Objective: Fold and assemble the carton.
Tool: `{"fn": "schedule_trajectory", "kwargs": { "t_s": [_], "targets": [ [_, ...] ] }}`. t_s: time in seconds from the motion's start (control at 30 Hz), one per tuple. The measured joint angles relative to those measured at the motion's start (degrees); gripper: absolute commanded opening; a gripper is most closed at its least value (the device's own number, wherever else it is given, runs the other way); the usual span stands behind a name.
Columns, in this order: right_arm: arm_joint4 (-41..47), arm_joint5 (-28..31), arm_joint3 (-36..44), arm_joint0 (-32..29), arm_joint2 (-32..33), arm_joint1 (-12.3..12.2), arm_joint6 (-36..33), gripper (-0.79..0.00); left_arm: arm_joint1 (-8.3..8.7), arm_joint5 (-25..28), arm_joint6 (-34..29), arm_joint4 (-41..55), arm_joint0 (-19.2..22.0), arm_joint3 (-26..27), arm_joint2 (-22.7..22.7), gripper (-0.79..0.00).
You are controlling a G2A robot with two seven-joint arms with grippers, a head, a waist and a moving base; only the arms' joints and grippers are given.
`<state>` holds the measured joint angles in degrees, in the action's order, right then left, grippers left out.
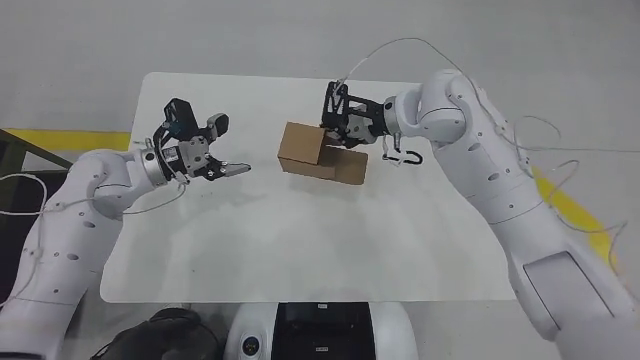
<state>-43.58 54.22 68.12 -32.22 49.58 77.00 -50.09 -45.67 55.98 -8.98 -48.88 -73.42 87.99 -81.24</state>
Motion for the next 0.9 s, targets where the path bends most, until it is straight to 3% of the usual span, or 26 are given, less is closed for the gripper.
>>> {"fn": "schedule_trajectory", "kwargs": {
  "t_s": [0.43,0.9],
  "targets": [
    [-0.2,3.8,-1.4,2.7,-2.3,-1.0,7.8,-0.785,0.31,2.0,-0.9,-1.0,2.9,1.1,8.1,0.0],
    [5.0,3.8,-0.8,7.7,-13.1,-4.1,14.5,-0.785,2.55,2.0,3.3,3.4,8.3,-0.9,16.1,0.0]
  ]
}}
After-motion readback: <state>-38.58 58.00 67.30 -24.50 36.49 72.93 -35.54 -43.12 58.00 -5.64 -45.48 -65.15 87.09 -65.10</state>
